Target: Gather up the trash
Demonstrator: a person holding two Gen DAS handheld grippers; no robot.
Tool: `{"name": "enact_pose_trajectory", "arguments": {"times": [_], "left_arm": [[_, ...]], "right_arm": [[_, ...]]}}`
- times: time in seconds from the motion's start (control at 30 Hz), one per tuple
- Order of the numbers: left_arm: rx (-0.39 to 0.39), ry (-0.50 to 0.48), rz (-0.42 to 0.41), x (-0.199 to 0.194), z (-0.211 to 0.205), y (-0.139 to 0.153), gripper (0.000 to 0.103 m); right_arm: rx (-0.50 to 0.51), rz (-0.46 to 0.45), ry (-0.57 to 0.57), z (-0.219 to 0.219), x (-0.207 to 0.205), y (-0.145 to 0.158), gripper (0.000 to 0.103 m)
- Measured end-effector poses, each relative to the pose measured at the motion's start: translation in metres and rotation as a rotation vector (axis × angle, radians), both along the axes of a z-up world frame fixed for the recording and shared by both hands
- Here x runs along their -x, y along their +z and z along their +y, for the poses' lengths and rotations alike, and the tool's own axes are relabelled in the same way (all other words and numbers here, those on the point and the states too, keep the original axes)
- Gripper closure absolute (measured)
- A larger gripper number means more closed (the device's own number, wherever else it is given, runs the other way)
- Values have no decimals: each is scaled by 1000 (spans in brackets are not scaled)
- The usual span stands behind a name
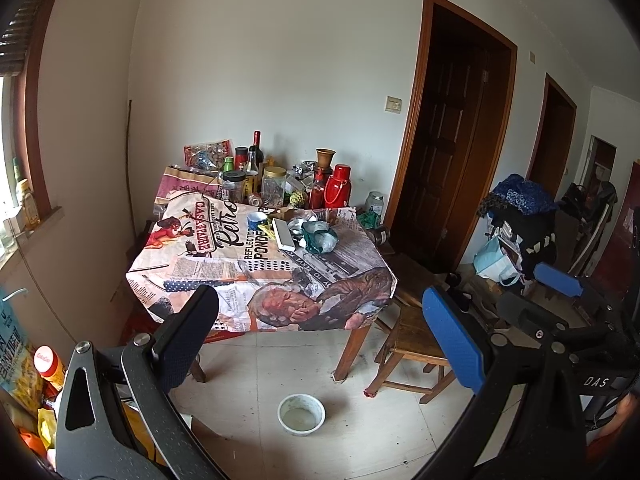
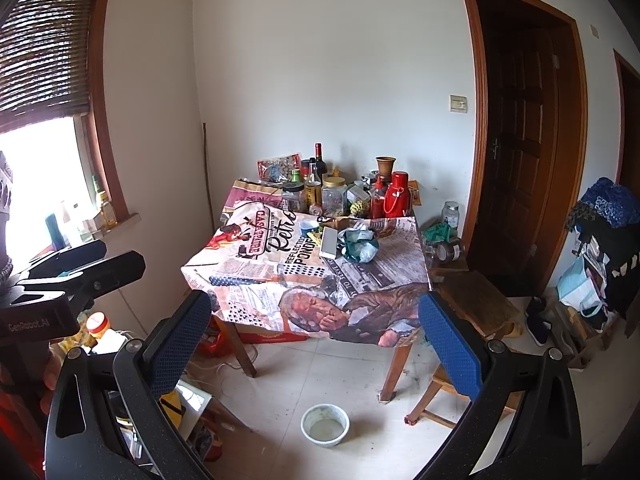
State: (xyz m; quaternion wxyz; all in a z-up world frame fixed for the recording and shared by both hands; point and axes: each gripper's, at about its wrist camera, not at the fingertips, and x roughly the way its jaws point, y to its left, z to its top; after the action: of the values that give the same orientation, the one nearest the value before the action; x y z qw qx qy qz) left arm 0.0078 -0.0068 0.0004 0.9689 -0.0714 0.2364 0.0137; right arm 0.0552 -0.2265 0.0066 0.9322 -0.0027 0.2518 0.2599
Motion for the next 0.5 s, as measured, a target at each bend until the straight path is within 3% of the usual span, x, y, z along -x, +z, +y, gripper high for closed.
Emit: {"name": "enact_pose_trajectory", "arguments": {"times": [0.5], "left_arm": [[-5,3,0,-5,-5,0,0]], "right_arm": [[-5,5,21,-10,-11,-2,0]]}}
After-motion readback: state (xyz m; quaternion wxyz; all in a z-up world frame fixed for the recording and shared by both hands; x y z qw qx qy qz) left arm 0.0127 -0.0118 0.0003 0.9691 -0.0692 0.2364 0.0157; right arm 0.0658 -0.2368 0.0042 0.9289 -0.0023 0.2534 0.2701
